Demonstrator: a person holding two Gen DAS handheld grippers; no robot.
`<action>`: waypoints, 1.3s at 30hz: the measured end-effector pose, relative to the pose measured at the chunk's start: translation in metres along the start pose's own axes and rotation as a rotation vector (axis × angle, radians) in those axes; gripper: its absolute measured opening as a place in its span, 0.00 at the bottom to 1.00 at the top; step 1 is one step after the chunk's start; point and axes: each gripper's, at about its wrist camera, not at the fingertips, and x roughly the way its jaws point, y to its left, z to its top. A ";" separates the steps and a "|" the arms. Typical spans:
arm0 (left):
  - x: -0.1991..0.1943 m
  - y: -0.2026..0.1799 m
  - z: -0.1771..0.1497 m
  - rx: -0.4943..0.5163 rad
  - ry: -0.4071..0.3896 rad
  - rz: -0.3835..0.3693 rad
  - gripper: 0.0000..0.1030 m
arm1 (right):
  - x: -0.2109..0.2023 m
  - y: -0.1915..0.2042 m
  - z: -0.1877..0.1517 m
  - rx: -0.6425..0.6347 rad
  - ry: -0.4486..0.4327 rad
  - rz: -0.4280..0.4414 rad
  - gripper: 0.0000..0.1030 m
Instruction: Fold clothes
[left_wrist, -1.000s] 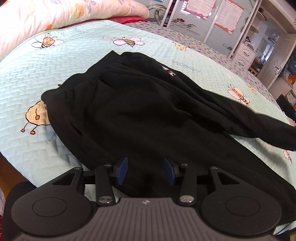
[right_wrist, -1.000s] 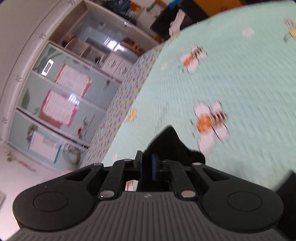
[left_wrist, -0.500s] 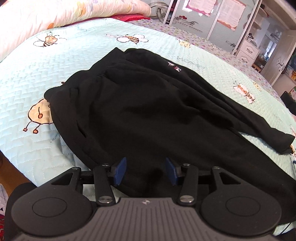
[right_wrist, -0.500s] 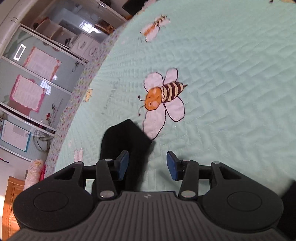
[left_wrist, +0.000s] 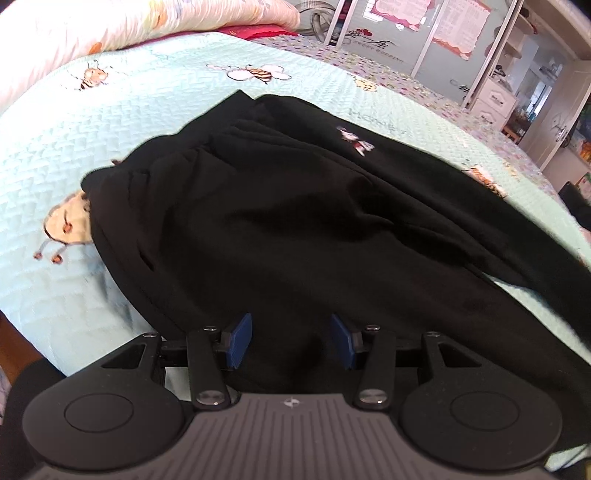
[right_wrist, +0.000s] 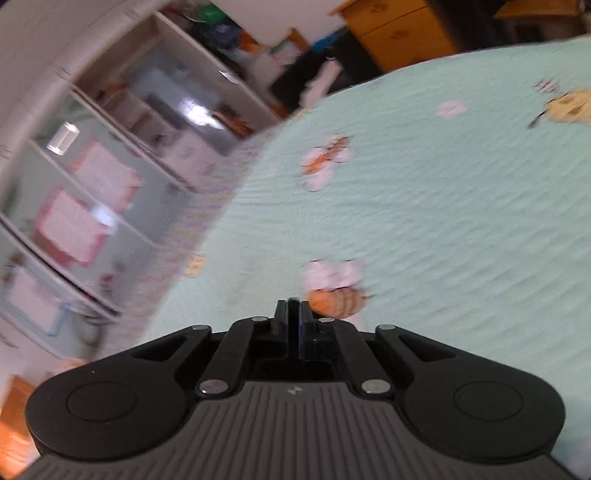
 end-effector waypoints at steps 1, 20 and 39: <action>-0.002 0.000 -0.001 -0.003 -0.002 -0.012 0.49 | 0.006 -0.003 0.002 -0.022 0.048 -0.058 0.13; -0.002 0.028 0.000 -0.063 -0.007 0.020 0.51 | -0.026 -0.033 -0.090 -0.011 0.200 -0.002 0.45; 0.008 0.009 -0.004 0.000 0.008 0.021 0.54 | 0.053 0.049 0.038 0.265 0.142 0.171 0.65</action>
